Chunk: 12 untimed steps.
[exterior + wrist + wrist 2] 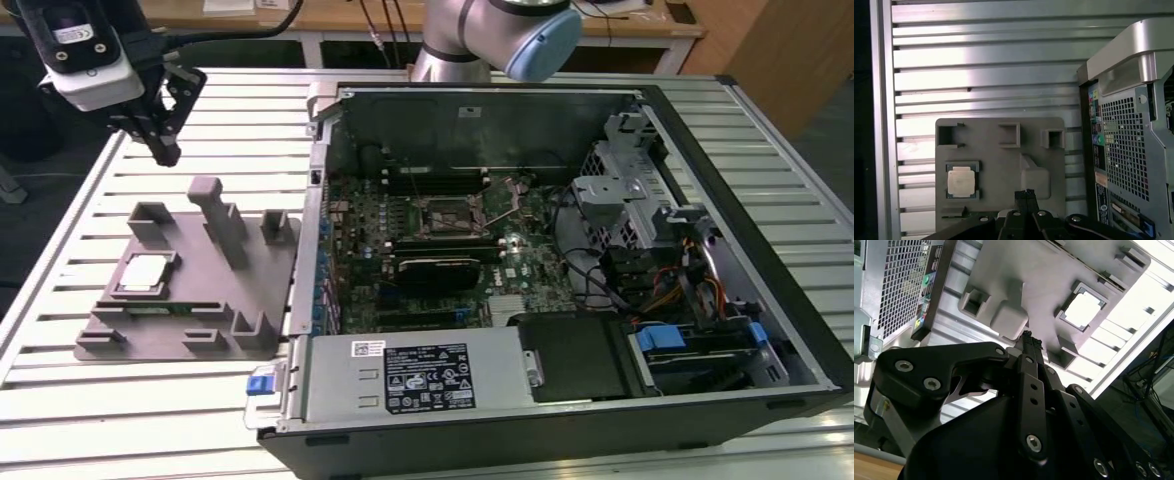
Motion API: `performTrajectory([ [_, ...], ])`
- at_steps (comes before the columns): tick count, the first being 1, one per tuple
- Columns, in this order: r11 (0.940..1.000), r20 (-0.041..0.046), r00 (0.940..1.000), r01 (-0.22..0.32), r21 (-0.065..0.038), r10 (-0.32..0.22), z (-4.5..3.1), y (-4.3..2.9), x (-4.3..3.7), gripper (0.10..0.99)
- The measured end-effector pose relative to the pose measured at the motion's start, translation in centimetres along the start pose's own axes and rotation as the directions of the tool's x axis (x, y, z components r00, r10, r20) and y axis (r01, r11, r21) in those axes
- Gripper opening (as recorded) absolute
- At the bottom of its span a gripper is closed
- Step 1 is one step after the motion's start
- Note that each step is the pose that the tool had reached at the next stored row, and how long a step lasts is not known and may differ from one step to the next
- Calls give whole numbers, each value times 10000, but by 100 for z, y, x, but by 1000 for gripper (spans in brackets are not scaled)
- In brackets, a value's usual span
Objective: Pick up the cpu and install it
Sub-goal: 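Reach for the cpu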
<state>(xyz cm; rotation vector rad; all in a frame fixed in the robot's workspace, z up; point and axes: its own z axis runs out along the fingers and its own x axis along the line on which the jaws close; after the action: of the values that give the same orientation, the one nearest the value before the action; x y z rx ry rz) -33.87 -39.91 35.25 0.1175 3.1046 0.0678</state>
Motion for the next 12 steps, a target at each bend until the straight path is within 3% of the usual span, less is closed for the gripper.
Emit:
performTrajectory([
  [12,10000,0,10000,1,1,-1,83,-14,135,106],
])
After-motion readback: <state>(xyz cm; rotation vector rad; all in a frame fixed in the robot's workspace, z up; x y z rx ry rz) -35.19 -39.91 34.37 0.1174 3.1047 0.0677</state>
